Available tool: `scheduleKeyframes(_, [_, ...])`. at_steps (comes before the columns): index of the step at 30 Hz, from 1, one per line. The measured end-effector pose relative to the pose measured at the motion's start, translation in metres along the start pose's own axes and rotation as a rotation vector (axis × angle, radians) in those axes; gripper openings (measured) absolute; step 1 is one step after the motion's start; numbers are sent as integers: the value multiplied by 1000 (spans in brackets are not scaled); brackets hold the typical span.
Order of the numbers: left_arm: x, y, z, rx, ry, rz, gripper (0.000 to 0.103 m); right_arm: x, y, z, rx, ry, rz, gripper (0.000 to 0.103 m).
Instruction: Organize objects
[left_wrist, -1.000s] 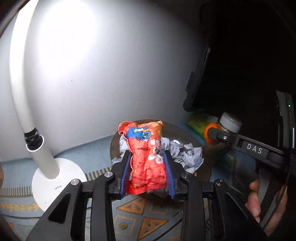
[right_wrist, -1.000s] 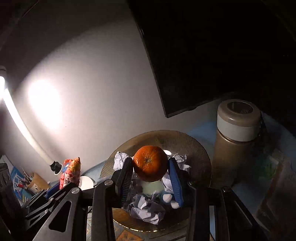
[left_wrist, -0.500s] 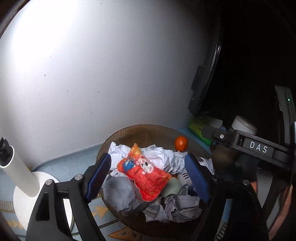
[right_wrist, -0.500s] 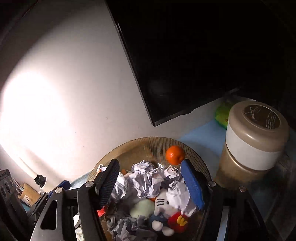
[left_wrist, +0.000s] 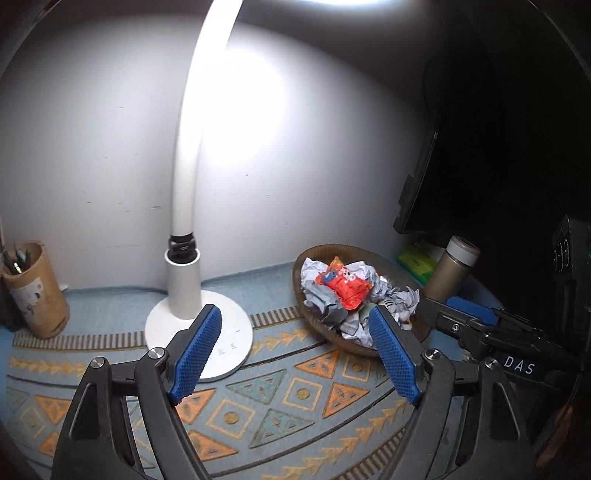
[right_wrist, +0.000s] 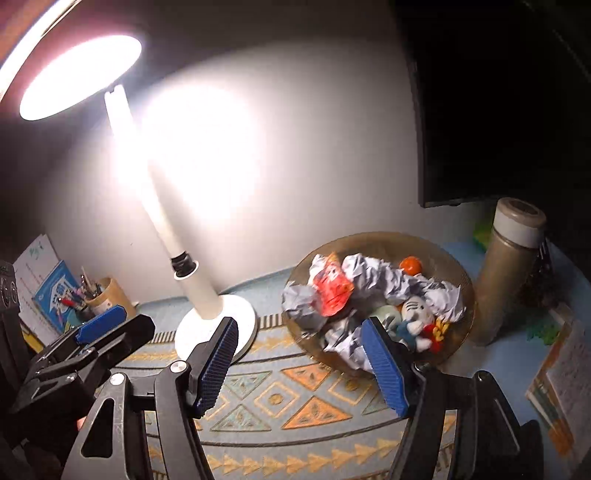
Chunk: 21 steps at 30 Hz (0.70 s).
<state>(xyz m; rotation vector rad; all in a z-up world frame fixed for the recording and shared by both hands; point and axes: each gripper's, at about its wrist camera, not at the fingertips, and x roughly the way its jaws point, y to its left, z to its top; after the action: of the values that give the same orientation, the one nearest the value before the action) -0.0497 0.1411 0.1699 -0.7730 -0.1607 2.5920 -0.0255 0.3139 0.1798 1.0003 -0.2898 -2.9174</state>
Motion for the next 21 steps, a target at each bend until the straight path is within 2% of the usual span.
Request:
scheduleKeyframes(1, [-13, 10, -6, -18, 7, 1, 96, 2, 10, -8, -5, 21, 20, 68])
scheduleKeyframes(2, [-23, 18, -13, -45, 24, -28, 101, 4, 19, -18, -14, 42, 36, 68])
scheduleKeyframes(4, [-43, 37, -28, -104, 31, -85, 102, 16, 36, -40, -44, 83, 42, 68])
scheduleKeyframes(5, [-52, 45, -36, -120, 22, -64, 102, 24, 46, -52, -59, 100, 39, 68])
scheduleKeyframes(8, [-59, 69, -65, -146, 38, 98, 102, 46, 70, -88, -125, 131, 6, 68])
scheduleKeyframes(11, [-37, 90, -94, -166, 96, 211, 102, 78, 81, -112, -167, 154, 19, 68])
scheduleKeyframes(14, [-9, 101, -114, -124, 158, 320, 102, 104, 85, -120, -186, 204, -13, 68])
scheduleKeyframes(16, [8, 106, -124, -108, 210, 335, 102, 115, 82, -120, -174, 223, -20, 68])
scheduleKeyframes(18, [23, 112, -130, -133, 281, 298, 102, 122, 76, -120, -171, 236, -52, 68])
scheduleKeyframes(20, [25, 115, -135, -160, 276, 261, 102, 127, 68, -124, -161, 248, -60, 68])
scheduleKeyframes(21, [25, 116, -137, -161, 266, 279, 102, 131, 65, -126, -154, 264, -66, 68])
